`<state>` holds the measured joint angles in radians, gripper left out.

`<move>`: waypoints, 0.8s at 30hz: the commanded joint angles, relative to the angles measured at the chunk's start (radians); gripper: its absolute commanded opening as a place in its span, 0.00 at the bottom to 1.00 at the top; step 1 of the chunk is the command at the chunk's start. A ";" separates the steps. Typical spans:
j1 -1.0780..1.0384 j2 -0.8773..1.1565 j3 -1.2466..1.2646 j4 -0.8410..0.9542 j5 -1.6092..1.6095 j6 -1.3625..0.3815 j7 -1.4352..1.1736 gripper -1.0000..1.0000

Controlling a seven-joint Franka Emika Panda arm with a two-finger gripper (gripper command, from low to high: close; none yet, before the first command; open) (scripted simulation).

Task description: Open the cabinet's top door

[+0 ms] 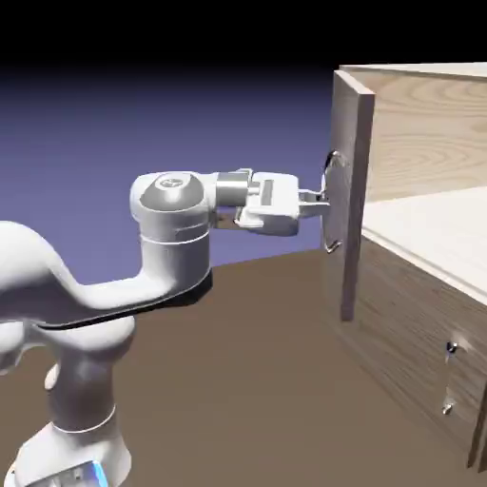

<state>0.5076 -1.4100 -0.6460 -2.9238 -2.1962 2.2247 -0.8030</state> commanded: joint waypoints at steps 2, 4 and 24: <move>-0.020 -0.027 0.073 -0.038 0.070 -0.045 -0.003 0.00; -0.032 -0.051 0.145 -0.070 0.140 -0.090 -0.006 0.00; 0.047 -0.016 0.870 -0.106 0.842 -0.520 0.053 0.00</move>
<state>0.5546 -1.4259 0.2236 -3.0294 -1.3540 1.7032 -0.7496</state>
